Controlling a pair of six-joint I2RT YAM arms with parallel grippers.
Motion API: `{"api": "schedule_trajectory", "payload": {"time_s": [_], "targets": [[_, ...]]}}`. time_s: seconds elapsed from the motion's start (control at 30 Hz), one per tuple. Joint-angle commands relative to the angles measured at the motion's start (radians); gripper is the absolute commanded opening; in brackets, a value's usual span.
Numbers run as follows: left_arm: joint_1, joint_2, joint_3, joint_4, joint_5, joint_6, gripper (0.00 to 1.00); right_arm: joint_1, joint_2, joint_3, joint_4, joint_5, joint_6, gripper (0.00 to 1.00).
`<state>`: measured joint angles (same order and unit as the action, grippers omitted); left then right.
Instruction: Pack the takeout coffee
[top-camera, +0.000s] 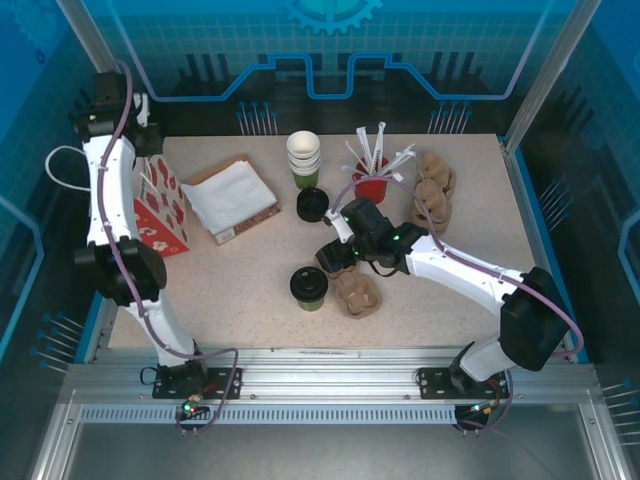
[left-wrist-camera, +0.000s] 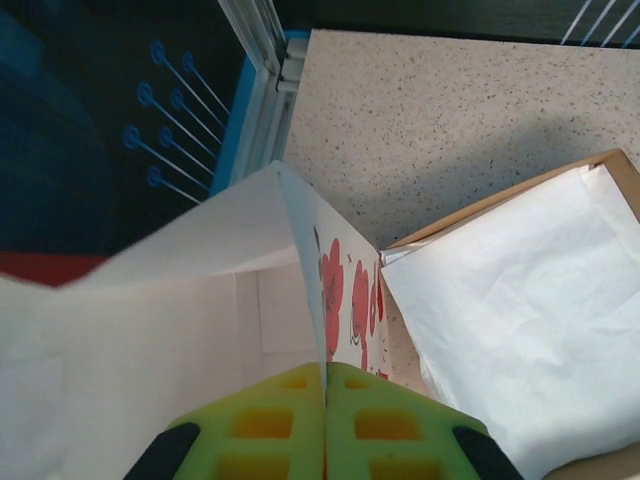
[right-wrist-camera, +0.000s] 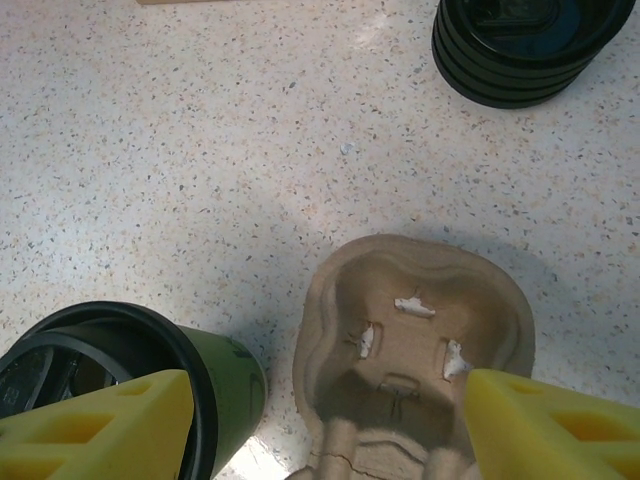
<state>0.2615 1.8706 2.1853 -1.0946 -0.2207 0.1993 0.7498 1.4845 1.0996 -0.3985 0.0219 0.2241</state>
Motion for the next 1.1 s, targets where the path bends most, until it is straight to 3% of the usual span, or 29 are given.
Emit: {"api": "schedule_trajectory", "payload": {"time_s": [0.0,0.07,0.2,0.33,0.63,0.9,1.07], "targets": [[-0.078,-0.171,0.056,-0.023,-0.154,0.111,0.0,-0.022,-0.054,0.046,-0.057,0.021,0.004,0.73],[-0.156,-0.237,0.052,-0.011,-0.184,0.164,0.0,-0.036,-0.072,0.062,-0.088,0.029,0.001,0.73],[-0.338,-0.346,0.026,0.029,-0.109,0.258,0.0,-0.088,-0.121,0.095,-0.152,0.005,-0.006,0.73],[-0.514,-0.406,-0.033,0.103,0.075,0.359,0.0,-0.157,-0.171,0.135,-0.233,-0.007,-0.016,0.74],[-0.835,-0.275,-0.046,0.213,0.311,0.646,0.0,-0.343,-0.357,0.206,-0.39,0.061,0.027,0.74],[-0.975,-0.1,0.043,0.17,0.433,0.867,0.0,-0.524,-0.453,0.28,-0.501,0.113,0.08,0.74],[-1.019,-0.042,0.071,0.155,0.538,0.931,0.0,-0.567,-0.447,0.321,-0.521,0.108,0.089,0.74]]}}
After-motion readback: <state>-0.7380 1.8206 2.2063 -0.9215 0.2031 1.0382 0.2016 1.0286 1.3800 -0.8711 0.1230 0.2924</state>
